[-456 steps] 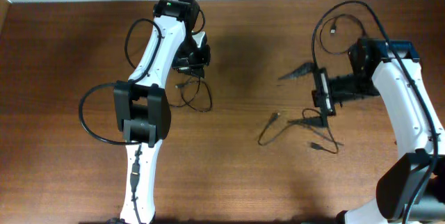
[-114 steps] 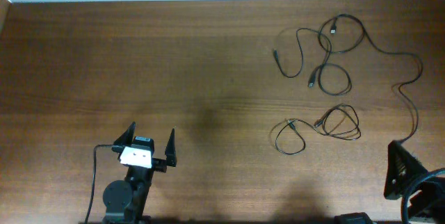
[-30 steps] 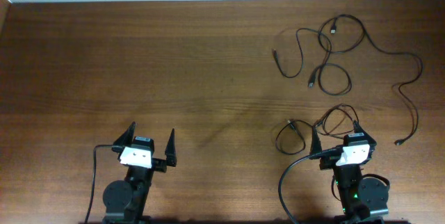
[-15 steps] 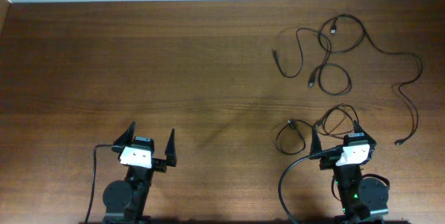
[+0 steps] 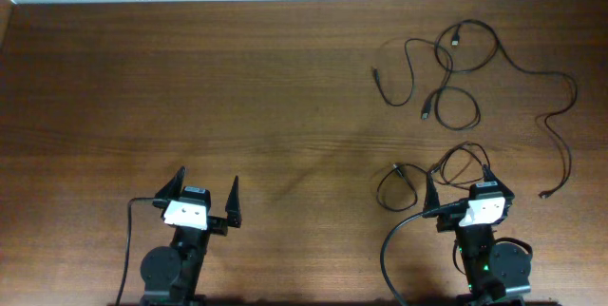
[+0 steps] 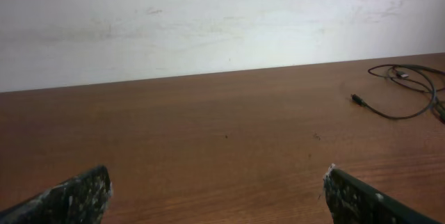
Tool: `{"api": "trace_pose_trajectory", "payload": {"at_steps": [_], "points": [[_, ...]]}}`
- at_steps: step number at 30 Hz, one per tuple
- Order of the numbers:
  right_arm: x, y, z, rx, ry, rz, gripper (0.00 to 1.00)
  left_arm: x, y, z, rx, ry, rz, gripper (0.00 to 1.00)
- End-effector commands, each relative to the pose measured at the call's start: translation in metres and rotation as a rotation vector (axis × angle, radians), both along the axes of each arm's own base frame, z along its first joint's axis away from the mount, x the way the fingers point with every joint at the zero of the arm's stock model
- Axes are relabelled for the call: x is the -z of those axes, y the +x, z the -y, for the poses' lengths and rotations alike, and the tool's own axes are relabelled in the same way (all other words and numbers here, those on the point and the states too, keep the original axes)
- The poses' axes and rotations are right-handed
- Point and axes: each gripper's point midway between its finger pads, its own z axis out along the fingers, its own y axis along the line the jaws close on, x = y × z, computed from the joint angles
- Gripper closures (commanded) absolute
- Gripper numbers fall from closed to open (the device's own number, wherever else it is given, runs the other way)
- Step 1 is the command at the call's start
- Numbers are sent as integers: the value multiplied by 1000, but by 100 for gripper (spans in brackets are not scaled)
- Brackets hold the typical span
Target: Untangle cables
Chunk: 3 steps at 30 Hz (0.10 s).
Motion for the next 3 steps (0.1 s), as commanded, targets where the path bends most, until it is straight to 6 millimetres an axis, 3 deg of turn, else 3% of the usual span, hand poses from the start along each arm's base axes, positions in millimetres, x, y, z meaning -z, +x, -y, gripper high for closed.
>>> {"api": "trace_pose_trajectory", "payload": {"at_steps": [1,3], "points": [[2,0,0,3,3,-5,1,1,0,-3,-13,15,0,1],[2,0,0,3,3,-5,1,1,0,-3,-13,15,0,1]]}}
